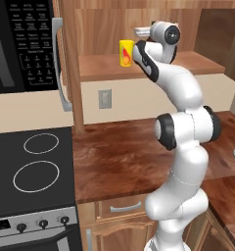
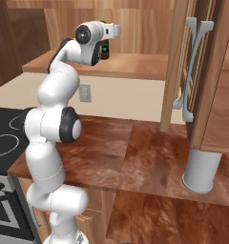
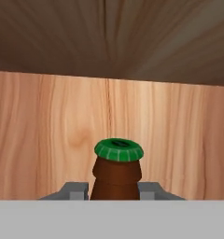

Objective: Open the cabinet directly in front. Then move the beer and the cup to the dining counter with the candle on it.

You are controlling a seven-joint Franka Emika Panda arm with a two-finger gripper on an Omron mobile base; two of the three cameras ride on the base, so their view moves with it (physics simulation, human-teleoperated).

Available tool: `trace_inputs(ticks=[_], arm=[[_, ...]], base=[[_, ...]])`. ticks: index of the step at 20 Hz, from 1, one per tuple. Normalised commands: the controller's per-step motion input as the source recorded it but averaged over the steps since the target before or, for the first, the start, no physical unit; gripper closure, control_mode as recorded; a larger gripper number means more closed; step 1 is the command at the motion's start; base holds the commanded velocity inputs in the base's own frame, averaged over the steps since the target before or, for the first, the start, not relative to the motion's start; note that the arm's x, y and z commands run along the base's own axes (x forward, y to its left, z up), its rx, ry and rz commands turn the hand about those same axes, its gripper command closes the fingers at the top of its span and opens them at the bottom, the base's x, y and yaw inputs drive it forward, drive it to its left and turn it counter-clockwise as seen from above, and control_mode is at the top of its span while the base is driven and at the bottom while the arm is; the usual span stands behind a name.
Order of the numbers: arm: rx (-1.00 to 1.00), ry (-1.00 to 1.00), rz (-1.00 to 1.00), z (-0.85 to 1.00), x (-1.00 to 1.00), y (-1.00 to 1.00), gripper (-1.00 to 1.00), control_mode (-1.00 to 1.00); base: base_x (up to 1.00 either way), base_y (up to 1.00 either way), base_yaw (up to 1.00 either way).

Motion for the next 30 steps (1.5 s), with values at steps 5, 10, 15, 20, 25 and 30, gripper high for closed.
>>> trace_inputs(ticks=[5, 10, 15, 20, 25, 30], arm=[[0.03, -0.09, 0.0, 0.71, -0.61, -0.07, 1.0, -1.0], [0.01, -0.07, 0.0, 0.45, -0.96, -0.21, 1.0, -1.0], [0.0, -0.01, 0.0, 0.03, -1.0, -0.34, 1.0, -1.0], [0.0, 0.0, 0.0, -0.24, -1.0, -0.45, 1.0, -1.0], [0.0, 0.0, 0.0, -0.5, -1.0, -0.45, 1.0, -1.0], [0.0, 0.0, 0.0, -0.75, -1.0, -0.26, 1.0, -1.0]], base=[[0.0, 0.0, 0.0], [0.0, 0.0, 0.0], [0.0, 0.0, 0.0], [0.0, 0.0, 0.0], [0.0, 0.0, 0.0], [0.0, 0.0, 0.0]])
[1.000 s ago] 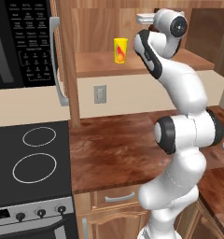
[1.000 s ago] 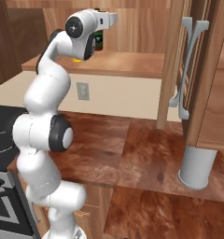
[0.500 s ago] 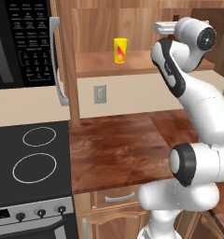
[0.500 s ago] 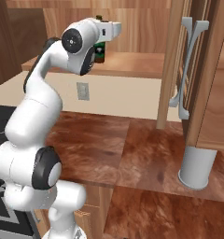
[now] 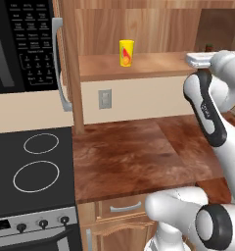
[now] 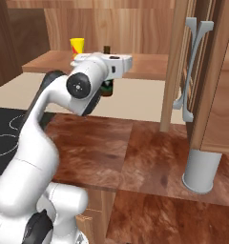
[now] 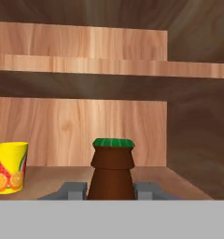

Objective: Open the cabinet directly in front. Then move the beer and the cup to the dining counter with the candle on it.

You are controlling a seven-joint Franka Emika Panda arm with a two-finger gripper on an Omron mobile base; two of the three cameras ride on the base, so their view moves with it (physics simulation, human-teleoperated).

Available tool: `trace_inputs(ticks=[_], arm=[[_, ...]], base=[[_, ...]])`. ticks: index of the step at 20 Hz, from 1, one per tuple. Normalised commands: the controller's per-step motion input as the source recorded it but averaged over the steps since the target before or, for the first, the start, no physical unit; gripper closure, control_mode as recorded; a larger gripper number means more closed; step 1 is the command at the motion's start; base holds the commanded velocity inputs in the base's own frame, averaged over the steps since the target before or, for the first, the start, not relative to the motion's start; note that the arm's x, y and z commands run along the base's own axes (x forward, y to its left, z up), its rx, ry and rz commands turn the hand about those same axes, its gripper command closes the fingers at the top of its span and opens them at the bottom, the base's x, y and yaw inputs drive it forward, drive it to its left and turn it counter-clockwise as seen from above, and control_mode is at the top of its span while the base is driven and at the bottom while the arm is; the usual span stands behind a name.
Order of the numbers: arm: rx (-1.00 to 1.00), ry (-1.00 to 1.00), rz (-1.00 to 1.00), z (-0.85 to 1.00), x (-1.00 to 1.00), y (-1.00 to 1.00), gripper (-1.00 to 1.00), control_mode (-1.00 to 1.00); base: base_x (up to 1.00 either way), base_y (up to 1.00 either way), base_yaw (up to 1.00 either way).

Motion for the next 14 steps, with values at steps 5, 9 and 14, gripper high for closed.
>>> trace_inputs(ticks=[5, 9, 14], arm=[[-0.08, 0.05, 0.0, -0.87, -1.0, 0.14, 1.0, -1.0], [-0.16, -0.03, 0.01, -0.33, -0.99, 0.64, 1.0, -1.0], [-0.11, -0.22, 0.02, 0.0, -0.63, 0.71, 1.0, -1.0]], base=[[0.0, 0.0, 0.0], [0.0, 0.0, 0.0], [0.0, 0.0, 0.0]])
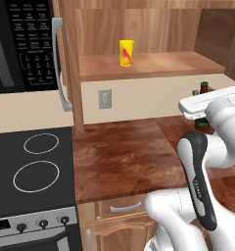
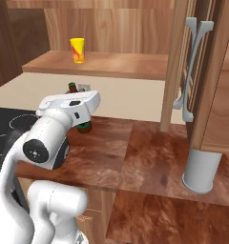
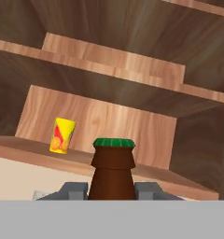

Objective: Open the cabinet directly in front. Then move the beer and the cup to the dining counter with the candle on it.

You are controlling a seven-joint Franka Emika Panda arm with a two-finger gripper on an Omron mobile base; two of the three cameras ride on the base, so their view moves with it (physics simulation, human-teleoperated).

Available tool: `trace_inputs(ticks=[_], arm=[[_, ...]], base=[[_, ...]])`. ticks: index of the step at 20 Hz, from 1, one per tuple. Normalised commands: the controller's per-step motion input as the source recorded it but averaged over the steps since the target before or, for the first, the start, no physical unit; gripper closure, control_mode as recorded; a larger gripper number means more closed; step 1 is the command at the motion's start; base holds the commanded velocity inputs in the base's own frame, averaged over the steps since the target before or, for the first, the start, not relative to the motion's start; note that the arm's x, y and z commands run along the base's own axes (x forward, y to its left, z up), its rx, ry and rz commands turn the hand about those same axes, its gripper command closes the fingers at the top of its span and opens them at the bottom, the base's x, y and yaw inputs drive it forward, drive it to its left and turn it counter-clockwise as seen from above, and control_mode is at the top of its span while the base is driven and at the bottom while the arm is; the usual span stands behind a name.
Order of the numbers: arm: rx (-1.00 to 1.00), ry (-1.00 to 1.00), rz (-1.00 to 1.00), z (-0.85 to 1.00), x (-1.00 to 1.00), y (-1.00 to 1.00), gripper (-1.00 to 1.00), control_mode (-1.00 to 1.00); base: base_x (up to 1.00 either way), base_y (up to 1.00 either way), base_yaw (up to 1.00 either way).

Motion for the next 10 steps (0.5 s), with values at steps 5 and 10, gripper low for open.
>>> trace_inputs(ticks=[5, 10], arm=[[0.0, -0.37, 0.0, 0.01, -0.47, 0.35, 1.0, -1.0], [0.0, -0.01, 0.0, 0.0, 0.0, 0.0, 1.0, -1.0]], base=[[0.0, 0.0, 0.0], [0.0, 0.0, 0.0]])
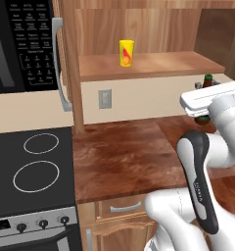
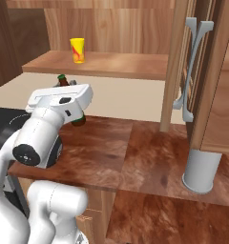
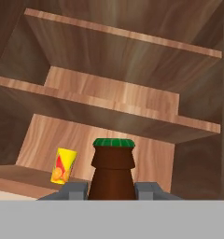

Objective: Open the cabinet directly in front. Then move the beer and the cup to the dining counter with the candle on it.

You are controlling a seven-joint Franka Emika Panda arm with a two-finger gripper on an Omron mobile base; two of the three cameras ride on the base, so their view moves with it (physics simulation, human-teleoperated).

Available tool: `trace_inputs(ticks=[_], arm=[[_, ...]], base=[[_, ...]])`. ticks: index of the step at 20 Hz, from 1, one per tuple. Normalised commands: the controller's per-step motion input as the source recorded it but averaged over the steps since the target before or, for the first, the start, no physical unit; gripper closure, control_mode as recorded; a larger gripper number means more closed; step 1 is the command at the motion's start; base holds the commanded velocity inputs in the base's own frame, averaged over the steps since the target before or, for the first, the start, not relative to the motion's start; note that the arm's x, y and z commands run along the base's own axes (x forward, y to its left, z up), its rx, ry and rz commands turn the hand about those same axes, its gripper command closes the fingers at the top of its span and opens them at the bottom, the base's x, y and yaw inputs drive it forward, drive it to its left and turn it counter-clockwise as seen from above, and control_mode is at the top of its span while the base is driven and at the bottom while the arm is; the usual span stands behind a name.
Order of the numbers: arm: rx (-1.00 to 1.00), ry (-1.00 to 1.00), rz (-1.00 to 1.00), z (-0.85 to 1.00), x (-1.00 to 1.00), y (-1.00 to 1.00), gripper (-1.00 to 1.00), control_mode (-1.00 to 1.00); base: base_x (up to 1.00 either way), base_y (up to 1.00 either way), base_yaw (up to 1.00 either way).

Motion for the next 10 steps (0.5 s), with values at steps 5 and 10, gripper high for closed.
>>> trace_inputs(ticks=[5, 10], arm=[[0.0, 0.0, 0.0, 0.0, 0.0, 0.0, 1.0, -1.0], [0.0, 0.0, 0.0, 0.0, 0.0, 0.0, 1.0, -1.0]], base=[[0.0, 0.0, 0.0], [0.0, 0.0, 0.0]])
